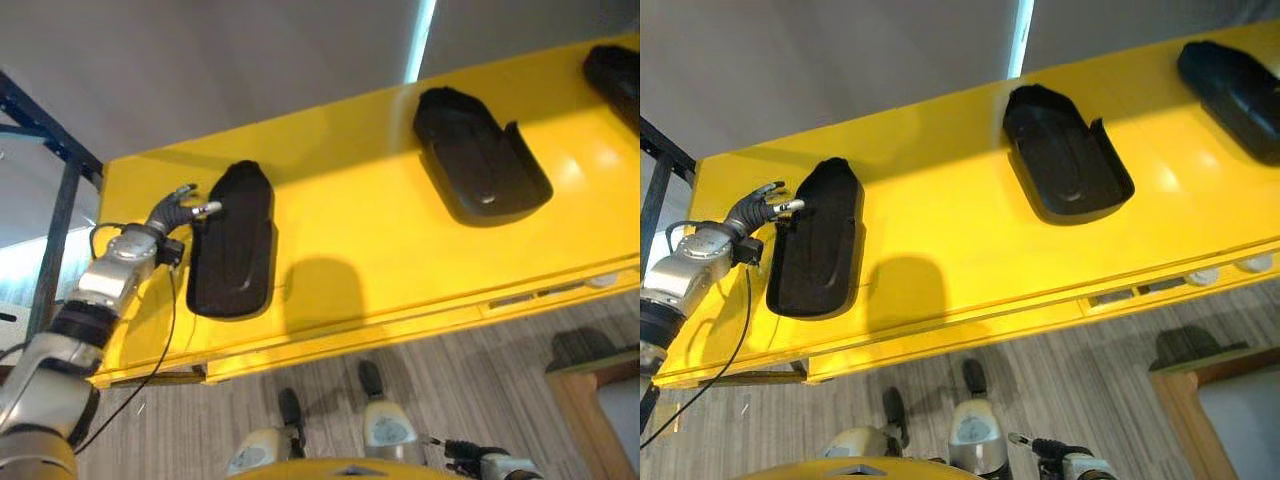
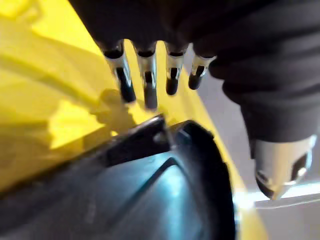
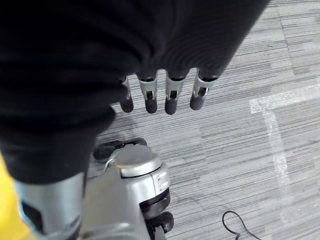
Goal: Move parts from the plastic box to the shelf.
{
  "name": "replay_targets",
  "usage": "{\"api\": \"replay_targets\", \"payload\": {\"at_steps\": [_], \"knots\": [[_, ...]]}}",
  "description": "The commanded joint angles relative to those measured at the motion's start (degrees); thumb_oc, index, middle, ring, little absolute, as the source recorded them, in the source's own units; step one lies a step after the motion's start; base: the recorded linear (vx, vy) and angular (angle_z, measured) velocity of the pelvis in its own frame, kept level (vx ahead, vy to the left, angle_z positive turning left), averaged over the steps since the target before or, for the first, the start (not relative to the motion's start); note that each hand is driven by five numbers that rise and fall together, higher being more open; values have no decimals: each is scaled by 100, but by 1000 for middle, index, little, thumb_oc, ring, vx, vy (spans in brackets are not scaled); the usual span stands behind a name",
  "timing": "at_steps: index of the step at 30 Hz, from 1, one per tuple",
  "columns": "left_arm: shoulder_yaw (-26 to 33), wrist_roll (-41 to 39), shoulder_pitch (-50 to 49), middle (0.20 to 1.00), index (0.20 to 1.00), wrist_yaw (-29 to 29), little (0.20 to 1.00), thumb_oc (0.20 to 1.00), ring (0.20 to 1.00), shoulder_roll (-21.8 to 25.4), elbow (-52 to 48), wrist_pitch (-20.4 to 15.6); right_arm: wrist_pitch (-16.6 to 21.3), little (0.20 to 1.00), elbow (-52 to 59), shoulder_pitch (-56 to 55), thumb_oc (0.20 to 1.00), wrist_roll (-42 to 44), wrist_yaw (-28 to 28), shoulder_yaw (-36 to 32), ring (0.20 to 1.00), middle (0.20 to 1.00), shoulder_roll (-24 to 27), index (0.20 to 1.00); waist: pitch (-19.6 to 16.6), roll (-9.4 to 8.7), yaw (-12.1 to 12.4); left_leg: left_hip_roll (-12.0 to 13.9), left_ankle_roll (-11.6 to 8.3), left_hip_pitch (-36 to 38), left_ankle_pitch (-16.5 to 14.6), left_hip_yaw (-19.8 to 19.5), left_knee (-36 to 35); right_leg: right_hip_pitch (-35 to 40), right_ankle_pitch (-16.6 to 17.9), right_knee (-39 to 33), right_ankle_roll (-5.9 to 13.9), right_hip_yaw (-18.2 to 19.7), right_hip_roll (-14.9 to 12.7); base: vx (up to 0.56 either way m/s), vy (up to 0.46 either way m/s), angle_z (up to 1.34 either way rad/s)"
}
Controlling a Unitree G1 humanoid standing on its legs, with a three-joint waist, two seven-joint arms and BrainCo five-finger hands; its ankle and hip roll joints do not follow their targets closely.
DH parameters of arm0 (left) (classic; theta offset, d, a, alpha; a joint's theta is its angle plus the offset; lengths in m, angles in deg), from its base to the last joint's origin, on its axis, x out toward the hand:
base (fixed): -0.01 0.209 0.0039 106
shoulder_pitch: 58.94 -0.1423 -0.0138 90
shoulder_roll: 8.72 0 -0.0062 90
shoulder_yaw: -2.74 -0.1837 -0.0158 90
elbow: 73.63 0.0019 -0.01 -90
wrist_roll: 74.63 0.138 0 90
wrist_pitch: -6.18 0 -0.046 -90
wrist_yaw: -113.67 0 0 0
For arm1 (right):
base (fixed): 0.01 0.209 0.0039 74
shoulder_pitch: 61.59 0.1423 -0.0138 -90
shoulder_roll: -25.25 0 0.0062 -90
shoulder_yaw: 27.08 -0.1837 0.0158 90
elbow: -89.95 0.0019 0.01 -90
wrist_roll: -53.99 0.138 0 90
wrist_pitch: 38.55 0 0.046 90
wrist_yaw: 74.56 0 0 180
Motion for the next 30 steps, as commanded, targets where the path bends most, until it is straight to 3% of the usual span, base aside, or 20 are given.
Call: {"api": "replay_targets", "payload": {"at_steps": [1,6,7,9,10,11,12,13,14,15,18,23,27,30], "knots": [[290,21,121,1000,1000,698,1000,1000,1000,-116,-299,-715,55,1000,-312,-189,1000,191,43,151,1000,1000,-129,1000,-463,-73,151,84,-161,-8,-524,235,-1,320,-937,12,79,-374,-63,-66,-56,17],[621,675,-373,1000,1000,669,1000,1000,1000,-264,-1562,-605,43,1000,-458,-93,1000,510,246,84,1000,1000,-319,1000,-726,-179,463,132,-175,73,-530,147,-1,516,-1014,12,45,-614,-49,-114,-63,16],[763,627,-553,1000,1000,684,1000,1000,1000,-190,-1833,-851,56,1000,-467,-82,1000,579,318,31,1000,1000,-326,1000,-787,-202,546,146,-171,90,-529,134,-1,572,-1041,12,30,-662,-42,-85,-25,16],[835,576,-643,1000,1000,638,1000,1000,1000,-170,-1959,-959,61,1000,-468,-86,1000,599,345,12,1000,1000,-329,1000,-806,-213,572,147,-167,98,-532,124,-1,591,-1050,12,24,-676,-40,-56,-5,11],[980,195,-903,1000,1000,219,1000,1000,1000,-200,-2322,-1499,35,1000,-482,-91,1000,624,393,-72,1000,1000,-317,1000,-844,-251,653,160,-155,121,-540,90,-1,643,-1066,12,4,-709,-37,-61,2,6],[1042,81,-1116,1000,1000,71,1000,1000,1000,-330,-2600,-1720,-7,1000,-483,-87,1000,623,402,-125,1000,1000,-307,1000,-849,-278,698,167,-145,138,-554,56,-1,677,-1077,12,-10,-717,-37,-71,7,4],[1039,120,-1339,934,934,-77,934,934,934,-471,-2773,-1989,-56,1000,-480,-89,1000,591,403,-165,1000,1000,-308,1000,-851,-303,740,168,-129,159,-582,20,-1,707,-1089,12,-18,-726,-38,-33,9,7],[1036,160,-1415,664,664,-158,664,664,664,-512,-2815,-2089,-74,1000,-479,-96,1000,560,398,-173,1000,1000,-307,1000,-855,-308,749,167,-123,170,-595,8,-1,720,-1095,12,-20,-730,-38,-23,8,11],[999,249,-1569,498,498,-351,498,498,498,-602,-2897,-2274,-97,1000,-483,-115,1000,480,376,-178,1000,1000,-318,1000,-861,-332,770,167,-103,193,-626,-15,-1,744,-1105,12,-32,-731,-30,-11,5,16],[932,251,-1669,200,200,-451,200,200,200,-663,-2950,-2387,-98,1000,-504,-122,1000,414,356,-173,1000,1000,-326,1000,-865,-353,785,165,-90,212,-647,-30,-1,763,-1107,12,-39,-729,-25,-12,8,21],[607,283,-2039,200,200,-865,200,200,200,-1013,-3096,-2651,-88,1000,-588,-120,1000,157,229,-68,1000,1000,-330,1000,-851,-432,853,150,-37,268,-714,-104,-1,827,-1125,12,-68,-723,-8,-13,16,18],[-144,29,-2531,200,200,-1490,200,200,200,-1192,-3152,-2949,-146,1000,-631,68,1000,200,105,177,1000,1000,-322,1000,-765,-532,1016,127,30,300,-784,-209,21,901,-1159,12,-113,-846,17,-37,11,13],[-549,-14,-2723,200,200,-1814,200,200,200,-1161,-3193,-2990,-182,1000,-627,208,1000,304,37,279,1000,1000,-331,1000,-720,-516,1083,124,30,288,-782,-264,-1,901,-1169,12,-106,-902,11,-23,17,3],[-802,-170,-2840,200,200,-1782,200,200,200,-1051,-3145,-2810,-225,1000,-565,292,1000,396,74,328,1000,1000,-323,1000,-694,-474,1106,114,29,263,-787,-279,-1,883,-1173,12,-80,-948,-17,-34,44,0]]}}
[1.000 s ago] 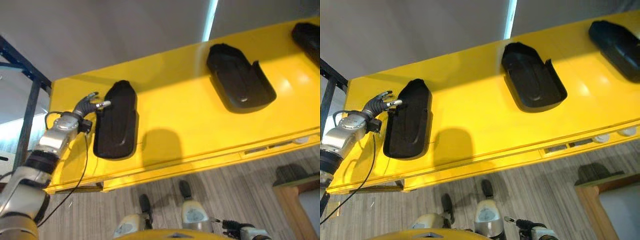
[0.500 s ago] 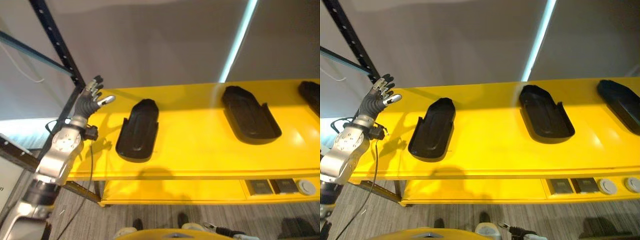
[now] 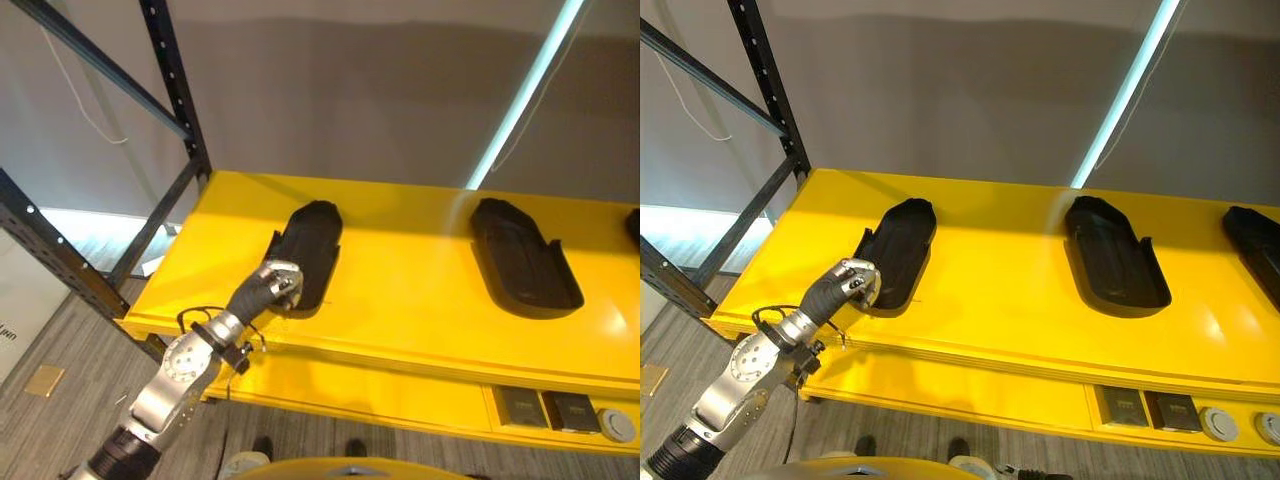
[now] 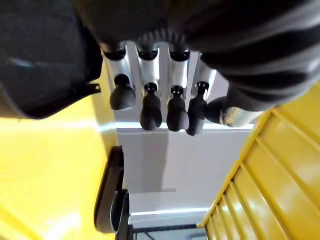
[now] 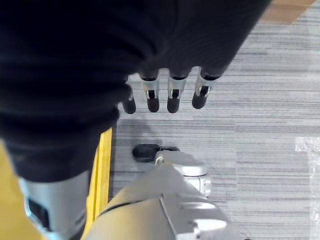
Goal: Move parts from the plastic box to the shelf.
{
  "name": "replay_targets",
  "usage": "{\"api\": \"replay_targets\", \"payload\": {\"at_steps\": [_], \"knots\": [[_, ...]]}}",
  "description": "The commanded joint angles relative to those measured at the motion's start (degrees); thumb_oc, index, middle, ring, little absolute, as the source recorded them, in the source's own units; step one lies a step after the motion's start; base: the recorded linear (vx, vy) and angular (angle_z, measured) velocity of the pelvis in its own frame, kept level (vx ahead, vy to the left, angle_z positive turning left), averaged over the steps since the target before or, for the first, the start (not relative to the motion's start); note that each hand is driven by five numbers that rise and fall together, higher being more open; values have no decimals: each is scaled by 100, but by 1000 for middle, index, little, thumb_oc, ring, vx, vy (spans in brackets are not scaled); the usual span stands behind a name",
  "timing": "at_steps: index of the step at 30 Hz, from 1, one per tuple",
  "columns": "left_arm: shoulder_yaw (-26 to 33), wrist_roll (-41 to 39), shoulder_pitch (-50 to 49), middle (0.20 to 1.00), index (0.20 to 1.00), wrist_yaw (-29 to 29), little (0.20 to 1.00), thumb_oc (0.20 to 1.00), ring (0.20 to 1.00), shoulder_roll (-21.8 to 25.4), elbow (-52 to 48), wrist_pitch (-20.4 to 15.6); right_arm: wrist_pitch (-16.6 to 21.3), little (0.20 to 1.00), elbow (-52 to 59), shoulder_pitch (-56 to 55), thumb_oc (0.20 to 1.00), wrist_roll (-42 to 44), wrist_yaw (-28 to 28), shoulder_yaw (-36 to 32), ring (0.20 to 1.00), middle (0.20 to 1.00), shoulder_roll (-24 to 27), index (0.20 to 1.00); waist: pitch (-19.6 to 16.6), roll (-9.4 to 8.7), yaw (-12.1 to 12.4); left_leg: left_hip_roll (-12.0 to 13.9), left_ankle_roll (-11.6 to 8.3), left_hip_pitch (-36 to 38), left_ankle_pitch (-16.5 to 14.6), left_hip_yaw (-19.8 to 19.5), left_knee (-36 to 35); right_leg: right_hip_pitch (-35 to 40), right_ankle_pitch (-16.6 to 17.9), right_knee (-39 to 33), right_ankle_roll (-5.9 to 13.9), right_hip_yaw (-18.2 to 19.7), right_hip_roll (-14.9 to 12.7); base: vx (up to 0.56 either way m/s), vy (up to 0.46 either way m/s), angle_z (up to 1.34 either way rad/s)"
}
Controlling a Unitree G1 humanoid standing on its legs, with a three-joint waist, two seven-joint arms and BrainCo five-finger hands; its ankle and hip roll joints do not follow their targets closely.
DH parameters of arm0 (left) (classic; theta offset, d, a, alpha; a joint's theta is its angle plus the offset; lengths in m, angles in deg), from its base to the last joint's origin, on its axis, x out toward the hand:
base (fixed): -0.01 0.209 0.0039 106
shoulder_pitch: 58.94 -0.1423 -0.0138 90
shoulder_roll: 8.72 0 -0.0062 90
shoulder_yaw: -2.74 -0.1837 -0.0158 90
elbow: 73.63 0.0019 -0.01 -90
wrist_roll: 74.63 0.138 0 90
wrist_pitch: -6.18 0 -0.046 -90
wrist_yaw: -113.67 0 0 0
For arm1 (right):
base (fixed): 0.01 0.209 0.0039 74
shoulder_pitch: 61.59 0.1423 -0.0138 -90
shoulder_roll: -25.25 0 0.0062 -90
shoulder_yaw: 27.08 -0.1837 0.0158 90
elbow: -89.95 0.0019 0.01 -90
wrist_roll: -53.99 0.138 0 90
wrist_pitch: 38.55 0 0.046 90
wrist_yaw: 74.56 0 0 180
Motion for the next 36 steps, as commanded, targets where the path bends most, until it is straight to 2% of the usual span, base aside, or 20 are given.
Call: {"api": "replay_targets", "payload": {"at_steps": [1,7,14,17,23,33,36], "knots": [[35,-360,376,200,200,-140,200,200,200,120,33,-208,-117,1000,-317,467,1000,119,-31,194,1000,1000,17,1000,375,68,-55,55,23,231,-748,161,-1,472,-979,15,-31,-371,-9,0,0,0],[-56,-577,97,200,200,-540,200,200,200,321,104,-28,-184,1000,-320,420,1000,70,26,102,1000,1000,77,1000,411,141,-67,44,49,210,-751,180,-1,415,-948,15,5,-342,-48,3,22,1],[3,-636,-170,200,200,-559,200,200,200,588,144,43,-191,1000,-401,299,1000,33,76,-62,1000,1000,233,1000,450,220,-85,24,65,197,-748,199,-1,363,-926,15,31,-357,-84,5,10,2],[2,-606,-262,200,200,-488,200,200,200,659,179,-38,-168,1000,-432,263,1000,27,27,-102,1000,1000,250,1000,447,248,-91,14,71,200,-748,201,-1,358,-918,15,44,-355,-93,27,7,2],[0,-438,-291,200,200,-207,200,200,200,645,336,-232,-143,1000,-429,228,1000,50,62,-50,1000,1000,188,1000,427,268,-127,14,76,211,-761,252,-1,335,-910,15,56,-330,-109,56,-4,1],[-141,-269,152,200,200,-167,200,200,200,515,718,-82,-167,1000,-355,115,1000,-72,46,-27,1000,1000,225,1000,455,289,-366,60,48,186,-762,442,-1,209,-859,15,83,-173,-104,67,-9,-6],[-198,-248,338,200,200,47,200,200,200,409,963,-80,-145,1000,-278,47,1000,-70,40,-1,1000,1000,222,1000,467,279,-490,100,15,162,-743,535,-1,144,-840,15,105,-81,-87,78,-12,-7]]}}
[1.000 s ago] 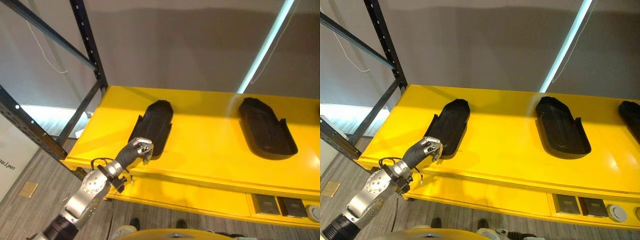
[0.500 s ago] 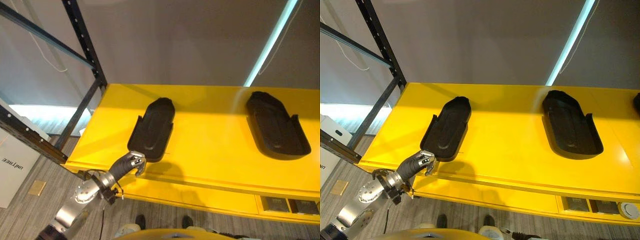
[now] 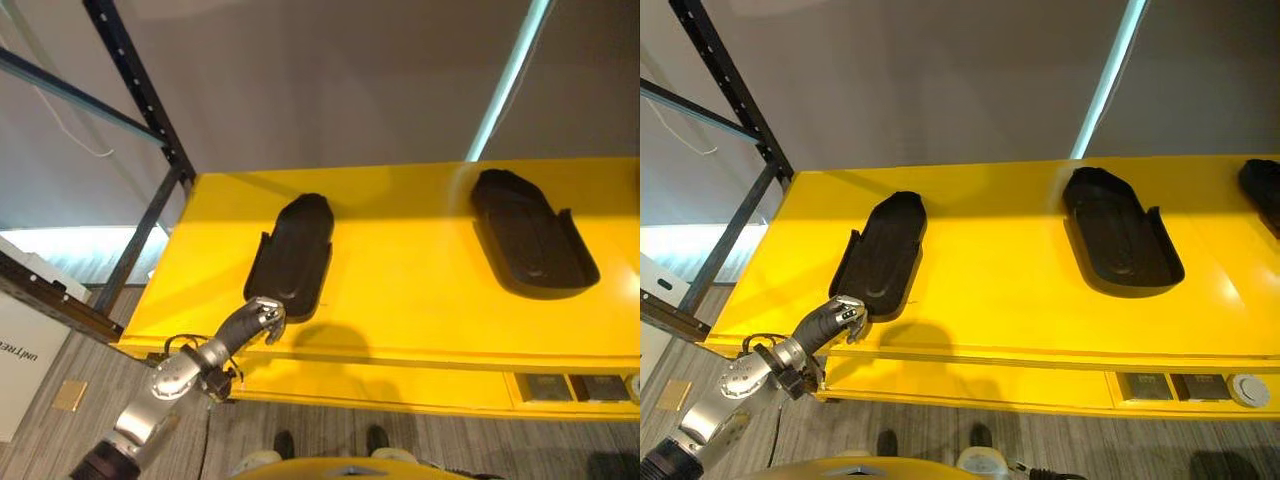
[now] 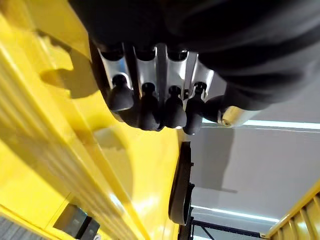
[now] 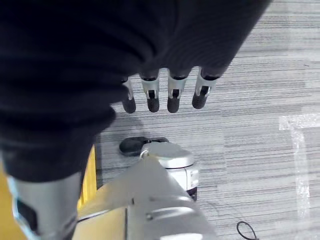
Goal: Move parts from the plastic box to the shelf.
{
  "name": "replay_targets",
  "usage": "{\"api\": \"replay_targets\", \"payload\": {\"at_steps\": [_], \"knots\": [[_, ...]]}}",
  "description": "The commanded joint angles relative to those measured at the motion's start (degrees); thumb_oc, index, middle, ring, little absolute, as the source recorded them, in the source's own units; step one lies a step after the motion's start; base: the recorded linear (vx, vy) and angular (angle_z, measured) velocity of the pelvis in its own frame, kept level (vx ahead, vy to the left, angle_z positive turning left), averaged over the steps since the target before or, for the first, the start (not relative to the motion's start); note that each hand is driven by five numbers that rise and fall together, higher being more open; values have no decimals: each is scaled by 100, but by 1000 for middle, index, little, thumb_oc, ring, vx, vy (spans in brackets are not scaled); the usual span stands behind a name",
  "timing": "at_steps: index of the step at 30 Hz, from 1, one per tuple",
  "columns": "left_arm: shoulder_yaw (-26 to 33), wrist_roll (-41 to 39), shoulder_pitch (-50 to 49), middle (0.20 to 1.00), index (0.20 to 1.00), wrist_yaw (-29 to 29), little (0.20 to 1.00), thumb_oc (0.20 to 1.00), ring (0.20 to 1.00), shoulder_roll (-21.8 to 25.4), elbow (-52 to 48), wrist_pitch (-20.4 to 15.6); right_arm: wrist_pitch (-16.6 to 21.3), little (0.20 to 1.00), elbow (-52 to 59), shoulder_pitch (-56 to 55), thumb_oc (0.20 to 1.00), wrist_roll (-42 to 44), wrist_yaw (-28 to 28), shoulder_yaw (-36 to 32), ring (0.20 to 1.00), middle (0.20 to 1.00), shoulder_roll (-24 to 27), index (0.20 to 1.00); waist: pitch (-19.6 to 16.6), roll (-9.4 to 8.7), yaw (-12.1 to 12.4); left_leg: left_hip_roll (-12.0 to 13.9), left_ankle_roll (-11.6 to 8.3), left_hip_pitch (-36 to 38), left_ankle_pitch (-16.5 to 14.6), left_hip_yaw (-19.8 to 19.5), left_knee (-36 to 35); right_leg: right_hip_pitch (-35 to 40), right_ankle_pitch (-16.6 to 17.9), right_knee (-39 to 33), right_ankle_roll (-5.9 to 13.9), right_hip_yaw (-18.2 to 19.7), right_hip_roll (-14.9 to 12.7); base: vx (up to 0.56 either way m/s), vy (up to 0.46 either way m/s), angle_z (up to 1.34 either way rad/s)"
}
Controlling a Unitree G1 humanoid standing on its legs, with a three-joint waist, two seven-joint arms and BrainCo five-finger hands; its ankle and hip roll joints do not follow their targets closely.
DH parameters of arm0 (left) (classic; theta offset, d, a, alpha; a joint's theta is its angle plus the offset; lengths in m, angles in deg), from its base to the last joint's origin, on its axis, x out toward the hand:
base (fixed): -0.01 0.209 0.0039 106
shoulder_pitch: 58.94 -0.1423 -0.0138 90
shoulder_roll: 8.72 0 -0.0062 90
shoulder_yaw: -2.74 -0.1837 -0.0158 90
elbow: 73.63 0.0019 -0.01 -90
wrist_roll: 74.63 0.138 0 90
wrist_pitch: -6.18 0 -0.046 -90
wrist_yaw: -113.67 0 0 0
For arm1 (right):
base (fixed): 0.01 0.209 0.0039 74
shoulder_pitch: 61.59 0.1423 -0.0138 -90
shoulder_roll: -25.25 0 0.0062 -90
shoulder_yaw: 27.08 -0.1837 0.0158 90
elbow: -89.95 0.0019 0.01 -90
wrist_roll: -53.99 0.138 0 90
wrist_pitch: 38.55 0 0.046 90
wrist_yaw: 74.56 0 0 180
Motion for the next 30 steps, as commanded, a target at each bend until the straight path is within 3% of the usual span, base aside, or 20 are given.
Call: {"api": "replay_targets", "payload": {"at_steps": [1,11,24,30], "knots": [[6,73,620,200,200,236,200,200,200,-101,112,-293,-31,1000,-225,194,1000,-123,8,156,1000,1000,-6,1000,351,-231,-85,84,26,177,-757,397,-1,240,-757,14,103,-111,-81,61,-10,-7],[172,302,969,200,200,650,200,200,200,-321,364,-421,23,1000,-96,37,1000,-218,-1,163,1000,1000,-1,1000,427,-260,-239,137,6,140,-714,512,-1,174,-743,14,83,-21,-54,25,-5,-8],[461,412,1225,200,200,992,200,200,200,-358,390,-428,91,1000,7,2,1000,-424,-62,182,1000,1000,40,1000,380,-250,-292,150,-22,205,-698,538,-1,246,-768,14,69,-19,-56,0,0,0],[498,485,1362,200,200,990,200,200,200,-401,349,-618,81,1000,-30,47,1000,-348,-60,178,1000,1000,-23,1000,332,-273,-266,148,-33,231,-705,519,-1,290,-783,14,70,-60,-62,-33,-18,0]]}}
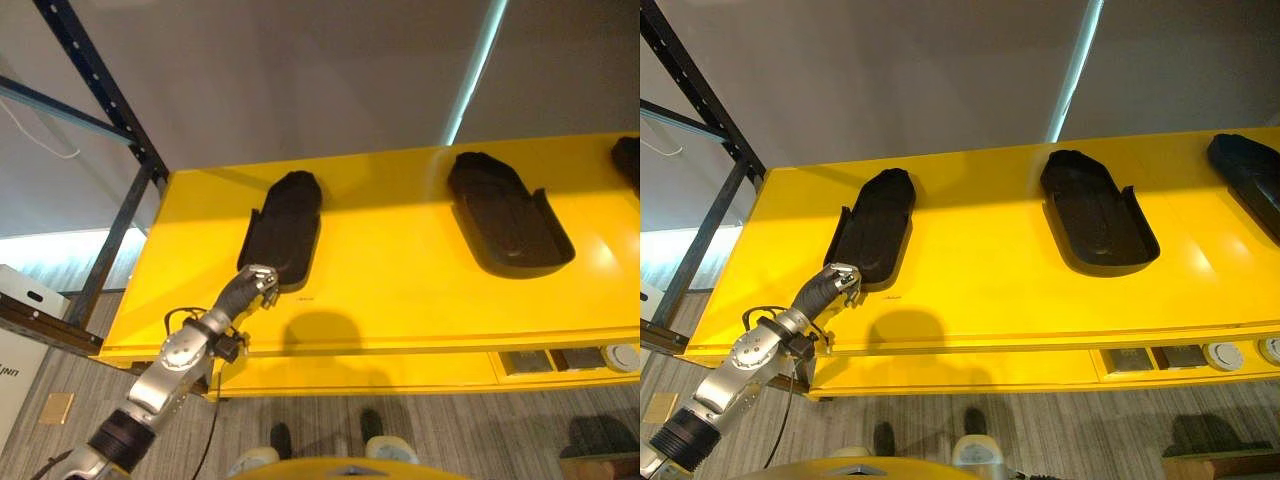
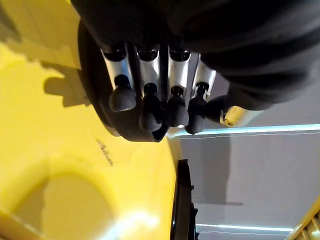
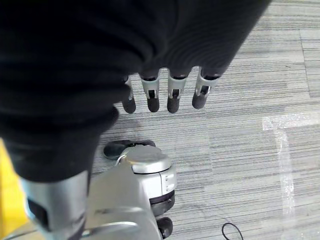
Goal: Move parts from the plastic box to the shelf.
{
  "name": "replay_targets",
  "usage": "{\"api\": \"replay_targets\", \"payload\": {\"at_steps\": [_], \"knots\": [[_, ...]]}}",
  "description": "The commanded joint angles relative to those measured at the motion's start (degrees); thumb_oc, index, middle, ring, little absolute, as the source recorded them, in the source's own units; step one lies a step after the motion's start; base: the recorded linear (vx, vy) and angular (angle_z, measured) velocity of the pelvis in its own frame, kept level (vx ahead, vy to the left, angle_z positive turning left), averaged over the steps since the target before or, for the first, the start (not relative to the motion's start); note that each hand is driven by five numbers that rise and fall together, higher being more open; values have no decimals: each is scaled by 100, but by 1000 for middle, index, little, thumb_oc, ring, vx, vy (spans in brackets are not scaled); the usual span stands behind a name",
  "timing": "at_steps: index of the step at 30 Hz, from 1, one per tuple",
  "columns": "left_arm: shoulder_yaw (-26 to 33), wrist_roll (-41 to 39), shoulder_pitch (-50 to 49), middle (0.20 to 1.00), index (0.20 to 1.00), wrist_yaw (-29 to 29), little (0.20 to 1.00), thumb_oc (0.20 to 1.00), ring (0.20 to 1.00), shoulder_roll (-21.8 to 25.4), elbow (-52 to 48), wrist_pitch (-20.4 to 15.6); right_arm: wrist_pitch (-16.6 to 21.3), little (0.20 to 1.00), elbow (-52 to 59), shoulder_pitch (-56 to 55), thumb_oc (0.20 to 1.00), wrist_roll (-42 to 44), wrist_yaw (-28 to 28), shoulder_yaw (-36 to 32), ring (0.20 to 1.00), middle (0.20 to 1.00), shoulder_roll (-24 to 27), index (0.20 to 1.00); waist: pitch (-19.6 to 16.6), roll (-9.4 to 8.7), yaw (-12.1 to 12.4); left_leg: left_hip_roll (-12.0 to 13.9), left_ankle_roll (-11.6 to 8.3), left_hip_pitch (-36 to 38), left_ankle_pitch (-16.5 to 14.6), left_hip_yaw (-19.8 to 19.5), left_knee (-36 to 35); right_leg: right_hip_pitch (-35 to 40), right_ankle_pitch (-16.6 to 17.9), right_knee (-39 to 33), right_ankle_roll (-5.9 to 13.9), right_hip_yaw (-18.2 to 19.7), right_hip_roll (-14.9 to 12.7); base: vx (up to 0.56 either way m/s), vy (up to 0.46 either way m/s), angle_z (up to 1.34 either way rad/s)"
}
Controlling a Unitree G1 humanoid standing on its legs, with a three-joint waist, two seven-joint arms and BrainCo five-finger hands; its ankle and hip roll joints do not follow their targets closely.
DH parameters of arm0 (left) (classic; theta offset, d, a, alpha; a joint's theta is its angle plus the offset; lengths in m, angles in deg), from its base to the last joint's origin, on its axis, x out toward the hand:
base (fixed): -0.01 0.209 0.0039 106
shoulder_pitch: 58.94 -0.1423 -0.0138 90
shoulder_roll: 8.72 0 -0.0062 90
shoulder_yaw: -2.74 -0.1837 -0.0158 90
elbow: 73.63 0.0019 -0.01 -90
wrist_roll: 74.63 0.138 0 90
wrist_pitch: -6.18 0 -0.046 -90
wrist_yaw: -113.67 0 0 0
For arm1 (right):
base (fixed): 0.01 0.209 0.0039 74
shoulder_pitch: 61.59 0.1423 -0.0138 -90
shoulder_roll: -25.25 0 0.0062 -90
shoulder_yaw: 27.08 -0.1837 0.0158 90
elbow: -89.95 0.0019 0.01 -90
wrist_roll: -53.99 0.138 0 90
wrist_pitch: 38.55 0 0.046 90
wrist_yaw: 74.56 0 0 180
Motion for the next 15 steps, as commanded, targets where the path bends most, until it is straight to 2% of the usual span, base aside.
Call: {"api": "replay_targets", "payload": {"at_steps": [1,7,8,11,12,14,15], "knots": [[227,61,603,200,200,161,200,200,200,-34,-79,-602,10,1000,-285,213,1000,-52,-34,129,1000,1000,-44,1000,91,-220,-36,130,-42,188,-713,287,-1,348,-864,14,51,-220,-75,-54,-32,0],[451,536,283,200,200,756,200,200,200,3,-536,-817,-5,1000,-321,307,1000,42,-3,46,1000,1000,-133,1000,35,-240,157,75,-24,192,-731,126,-1,453,-893,14,28,-340,-97,-86,-47,2],[449,562,142,200,200,1109,200,200,200,-15,-521,-868,-36,1000,-331,347,1000,75,10,84,1000,1000,-169,1000,26,-250,221,65,-23,192,-732,76,-1,480,-905,14,8,-385,-99,-117,-61,5],[405,1567,-136,200,200,2357,200,200,200,12,-273,-1340,1,1000,-375,424,1000,188,30,145,1000,1000,-243,1000,11,-288,363,48,-25,212,-732,-28,-1,558,-928,14,-45,-478,-81,-93,-60,13],[404,1761,-175,200,200,2572,200,200,200,8,-217,-1425,8,1000,-382,442,1000,236,48,167,1000,1000,-260,1000,10,-296,392,49,-27,213,-730,-45,-1,573,-937,14,-55,-495,-78,-69,-51,31],[384,3342,-314,200,200,4211,200,200,200,127,188,-1956,100,1000,-462,546,1000,278,110,251,1000,1000,-335,1000,9,-351,533,61,-40,199,-715,-144,18,638,-978,38,-110,-582,-62,-107,-83,22],[399,3547,-358,200,200,4495,200,200,200,143,346,-2058,117,1000,-492,598,1000,351,114,292,1000,1000,-340,1000,21,-372,599,72,-50,185,-702,-194,33,656,-998,62,-138,-624,-51,-97,-81,18]]}}
